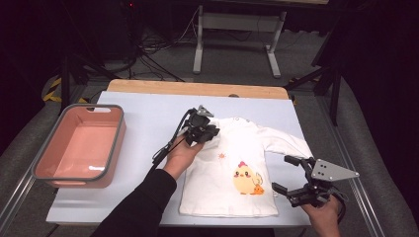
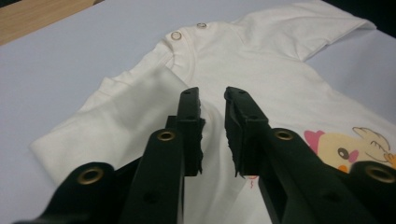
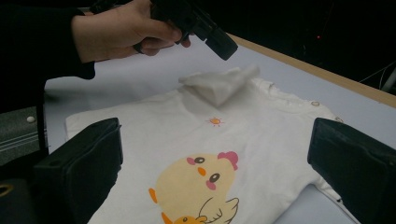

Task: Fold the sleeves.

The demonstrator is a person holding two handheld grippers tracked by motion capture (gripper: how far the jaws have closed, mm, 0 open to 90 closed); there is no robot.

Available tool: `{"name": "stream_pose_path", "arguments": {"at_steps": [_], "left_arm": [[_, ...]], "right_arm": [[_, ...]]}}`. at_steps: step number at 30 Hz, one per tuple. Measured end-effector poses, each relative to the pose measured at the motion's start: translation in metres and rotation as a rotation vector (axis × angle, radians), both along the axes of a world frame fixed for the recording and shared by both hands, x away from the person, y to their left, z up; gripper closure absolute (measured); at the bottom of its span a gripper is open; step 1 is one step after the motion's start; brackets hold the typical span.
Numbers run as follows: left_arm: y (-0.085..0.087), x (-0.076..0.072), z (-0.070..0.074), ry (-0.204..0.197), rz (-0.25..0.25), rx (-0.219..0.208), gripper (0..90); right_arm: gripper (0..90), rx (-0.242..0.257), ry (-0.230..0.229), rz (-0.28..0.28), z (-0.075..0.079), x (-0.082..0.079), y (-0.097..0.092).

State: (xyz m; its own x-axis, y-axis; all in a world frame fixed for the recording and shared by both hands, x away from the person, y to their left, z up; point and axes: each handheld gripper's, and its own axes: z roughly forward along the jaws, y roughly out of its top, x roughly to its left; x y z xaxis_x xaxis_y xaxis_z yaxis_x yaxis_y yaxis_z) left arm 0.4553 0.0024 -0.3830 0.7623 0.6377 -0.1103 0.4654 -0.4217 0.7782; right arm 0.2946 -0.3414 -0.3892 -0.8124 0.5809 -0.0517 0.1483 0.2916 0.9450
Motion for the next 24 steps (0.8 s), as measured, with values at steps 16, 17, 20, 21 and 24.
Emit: {"name": "stream_pose_path", "arguments": {"at_steps": [16,17,20,21,24], "left_arm": [[0.053,-0.022,0.017,-0.031,0.021,-0.121,29.6],[0.054,-0.024,0.017,-0.034,0.022,-0.122,28.0],[0.061,-0.031,0.017,-0.04,0.018,-0.121,23.4],[0.064,-0.034,0.016,-0.048,0.018,-0.115,22.7],[0.071,-0.042,0.015,-0.052,0.014,-0.114,23.2]], "right_arm": [[4.6,-0.041,0.028,0.025,0.003,0.014,0.019],[4.9,-0.049,0.033,0.032,0.004,0.016,0.023],[5.0,-0.058,0.043,0.056,0.006,0.022,0.031],[4.6,-0.056,0.047,0.067,0.007,0.024,0.034],[1.6,-0.05,0.044,0.092,0.008,0.031,0.042]]}}
